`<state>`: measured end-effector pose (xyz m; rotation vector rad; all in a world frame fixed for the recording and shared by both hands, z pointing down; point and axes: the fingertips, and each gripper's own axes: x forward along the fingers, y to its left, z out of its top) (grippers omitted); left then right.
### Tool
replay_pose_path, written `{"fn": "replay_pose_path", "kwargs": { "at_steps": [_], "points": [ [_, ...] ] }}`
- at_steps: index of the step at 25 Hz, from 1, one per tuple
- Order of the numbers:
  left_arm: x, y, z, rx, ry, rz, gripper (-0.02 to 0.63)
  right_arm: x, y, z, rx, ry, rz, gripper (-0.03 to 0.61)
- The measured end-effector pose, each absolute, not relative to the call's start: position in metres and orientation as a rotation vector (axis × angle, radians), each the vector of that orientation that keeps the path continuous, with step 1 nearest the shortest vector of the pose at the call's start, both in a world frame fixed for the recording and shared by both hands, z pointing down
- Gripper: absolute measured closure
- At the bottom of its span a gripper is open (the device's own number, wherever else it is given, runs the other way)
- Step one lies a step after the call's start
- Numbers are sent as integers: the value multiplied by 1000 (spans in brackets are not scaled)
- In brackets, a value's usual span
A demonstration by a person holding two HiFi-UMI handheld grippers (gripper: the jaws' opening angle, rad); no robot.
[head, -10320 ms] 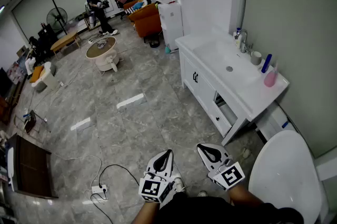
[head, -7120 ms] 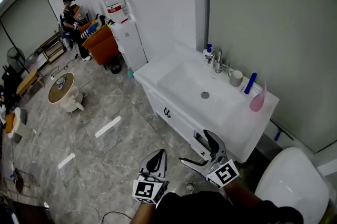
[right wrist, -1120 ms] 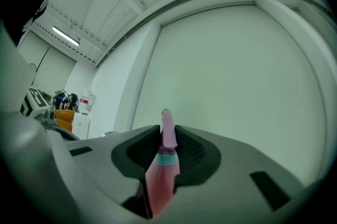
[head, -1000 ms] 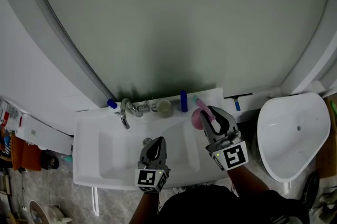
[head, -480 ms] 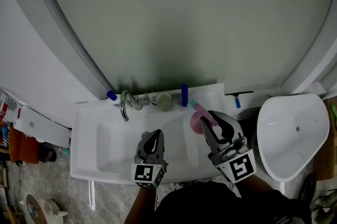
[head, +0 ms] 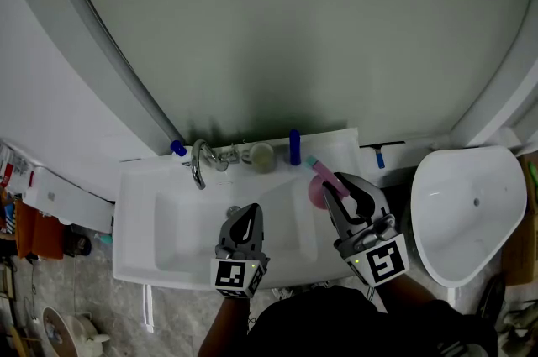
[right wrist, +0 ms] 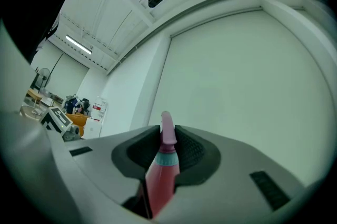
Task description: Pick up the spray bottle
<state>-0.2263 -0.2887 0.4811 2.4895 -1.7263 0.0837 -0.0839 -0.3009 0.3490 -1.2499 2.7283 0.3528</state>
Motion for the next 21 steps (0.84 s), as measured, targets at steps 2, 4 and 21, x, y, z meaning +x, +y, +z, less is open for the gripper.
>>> {"fn": "replay_pose_path", "kwargs": {
  "at_steps": [2,4,21],
  "points": [
    [-225,-289,480,2499,-1725,73,617,-84,-302,353,-1260,2737,332,494],
    [-224,-290,479,2498,-1721,65,617,-83,-304,357,-1272,2744,334,494],
    [-210,-289,467,2547,-1690,3,617,-54,-325,389,-1433,2749,367,494]
  ]
}}
